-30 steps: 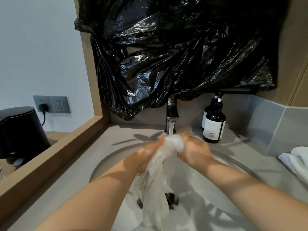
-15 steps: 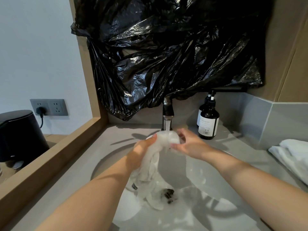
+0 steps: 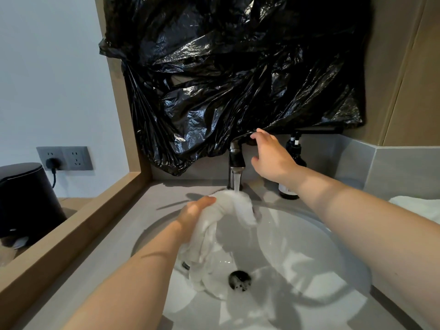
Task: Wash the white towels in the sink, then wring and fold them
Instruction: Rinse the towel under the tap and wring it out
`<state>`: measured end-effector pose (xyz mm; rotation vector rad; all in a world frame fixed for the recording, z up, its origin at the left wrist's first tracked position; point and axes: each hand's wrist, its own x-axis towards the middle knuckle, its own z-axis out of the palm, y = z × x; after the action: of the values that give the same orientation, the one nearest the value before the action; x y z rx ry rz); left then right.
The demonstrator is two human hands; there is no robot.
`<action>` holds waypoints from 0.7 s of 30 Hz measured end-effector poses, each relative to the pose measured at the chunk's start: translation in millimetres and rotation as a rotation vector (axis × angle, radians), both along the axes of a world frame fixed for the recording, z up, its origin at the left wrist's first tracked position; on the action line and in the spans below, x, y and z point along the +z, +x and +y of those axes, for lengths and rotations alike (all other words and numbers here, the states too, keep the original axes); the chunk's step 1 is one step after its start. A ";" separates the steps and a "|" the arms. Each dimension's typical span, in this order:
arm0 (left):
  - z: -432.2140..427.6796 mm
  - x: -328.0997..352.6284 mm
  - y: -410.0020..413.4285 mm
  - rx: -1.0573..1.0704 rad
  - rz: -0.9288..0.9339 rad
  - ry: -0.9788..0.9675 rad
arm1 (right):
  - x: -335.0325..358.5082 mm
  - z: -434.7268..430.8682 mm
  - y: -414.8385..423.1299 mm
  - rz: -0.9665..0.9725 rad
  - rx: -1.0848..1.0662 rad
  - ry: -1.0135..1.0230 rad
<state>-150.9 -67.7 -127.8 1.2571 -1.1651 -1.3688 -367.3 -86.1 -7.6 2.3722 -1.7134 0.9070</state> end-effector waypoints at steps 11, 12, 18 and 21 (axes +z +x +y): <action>-7.1 -1.0 9.0 -0.031 -0.058 -0.009 | 17.3 0.5 9.2 0.124 -0.006 0.011; -5.5 0.0 7.8 -0.048 -0.057 0.006 | 17.5 1.0 9.3 0.134 -0.009 0.017; -2.1 -2.3 -21.1 0.062 -0.095 -0.068 | 19.6 3.9 8.8 0.223 -0.036 0.074; 2.7 1.5 -40.8 0.039 -0.172 -0.076 | 20.9 4.8 7.7 0.268 -0.028 0.098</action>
<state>-191.7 -64.9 -126.3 1.3561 -1.2908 -1.1948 -359.5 -81.3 13.4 2.3918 -1.7151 0.4834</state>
